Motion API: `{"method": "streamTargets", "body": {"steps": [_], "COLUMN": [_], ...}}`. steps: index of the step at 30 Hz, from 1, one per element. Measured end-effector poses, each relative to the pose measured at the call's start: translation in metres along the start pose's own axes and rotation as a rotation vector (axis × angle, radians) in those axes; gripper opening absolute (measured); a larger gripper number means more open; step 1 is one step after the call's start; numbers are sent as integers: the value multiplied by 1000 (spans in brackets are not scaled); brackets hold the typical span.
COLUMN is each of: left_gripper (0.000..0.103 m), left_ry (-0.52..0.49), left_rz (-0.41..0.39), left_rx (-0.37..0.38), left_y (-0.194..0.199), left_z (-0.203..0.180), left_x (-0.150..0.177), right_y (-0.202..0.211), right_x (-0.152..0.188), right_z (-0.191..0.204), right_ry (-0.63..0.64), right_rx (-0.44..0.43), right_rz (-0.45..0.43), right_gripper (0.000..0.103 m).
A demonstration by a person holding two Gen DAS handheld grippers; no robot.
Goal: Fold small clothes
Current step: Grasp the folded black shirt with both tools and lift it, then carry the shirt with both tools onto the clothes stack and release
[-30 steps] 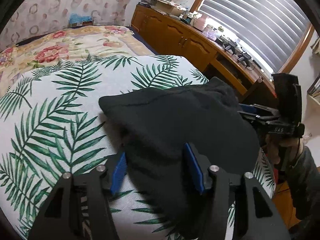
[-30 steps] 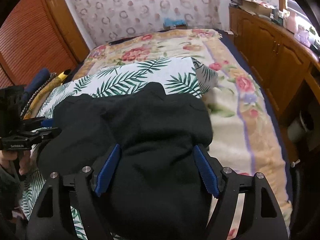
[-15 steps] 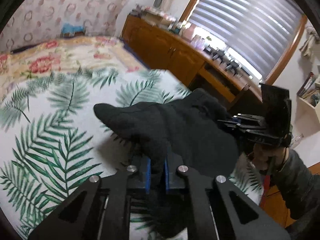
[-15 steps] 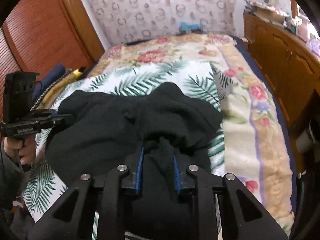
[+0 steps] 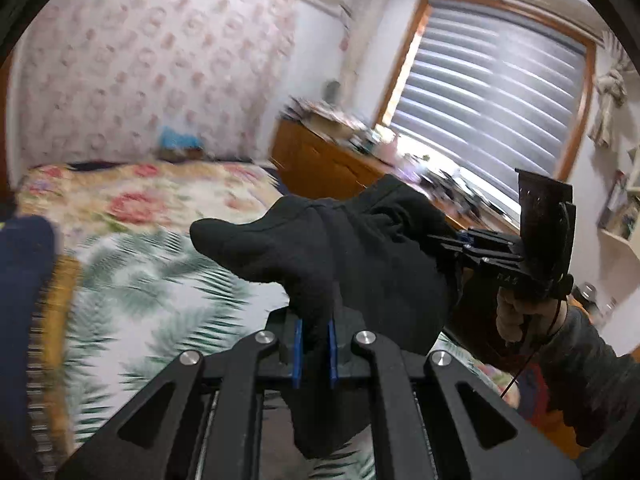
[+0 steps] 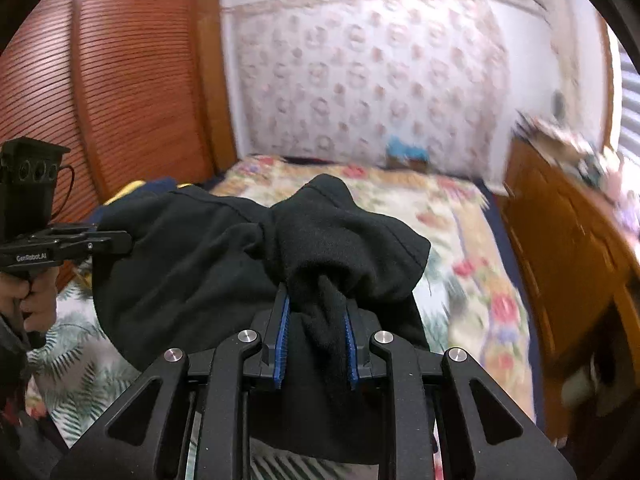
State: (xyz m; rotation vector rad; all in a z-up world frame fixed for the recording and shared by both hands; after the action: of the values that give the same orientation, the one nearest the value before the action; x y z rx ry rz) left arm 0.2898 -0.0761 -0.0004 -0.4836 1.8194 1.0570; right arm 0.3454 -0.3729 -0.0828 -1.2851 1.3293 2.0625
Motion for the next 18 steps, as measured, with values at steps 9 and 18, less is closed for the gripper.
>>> {"method": "streamTargets", "body": {"steps": [9,18], "left_gripper": [5,6], "left_ry": [107,289], "left_rz": [-120,-74], "left_rx": [-357,-580], "left_y": [131,162], "left_z": [123,215], "left_x": [9,93], "right_y": [-86,-218], "right_x": [-99,-115], "right_z": [177,357], "right_ry": [303,592], "right_rx": [-231,-347], "right_rz": [-27,78], "right_gripper": [20,20]}}
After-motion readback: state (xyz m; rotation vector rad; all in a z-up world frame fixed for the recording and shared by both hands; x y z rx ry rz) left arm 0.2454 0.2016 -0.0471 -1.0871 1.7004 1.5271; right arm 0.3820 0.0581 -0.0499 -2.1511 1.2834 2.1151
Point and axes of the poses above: each gripper's, at about its wrist camera, not at the fingertips, and y roughly against the way its jaws point, z to its left, x to its underside, the point moved 9 cm from there along -y, roughly the way its jaws point, and after that the axes turned 10 degrees about -y, right-handed, at the moved point
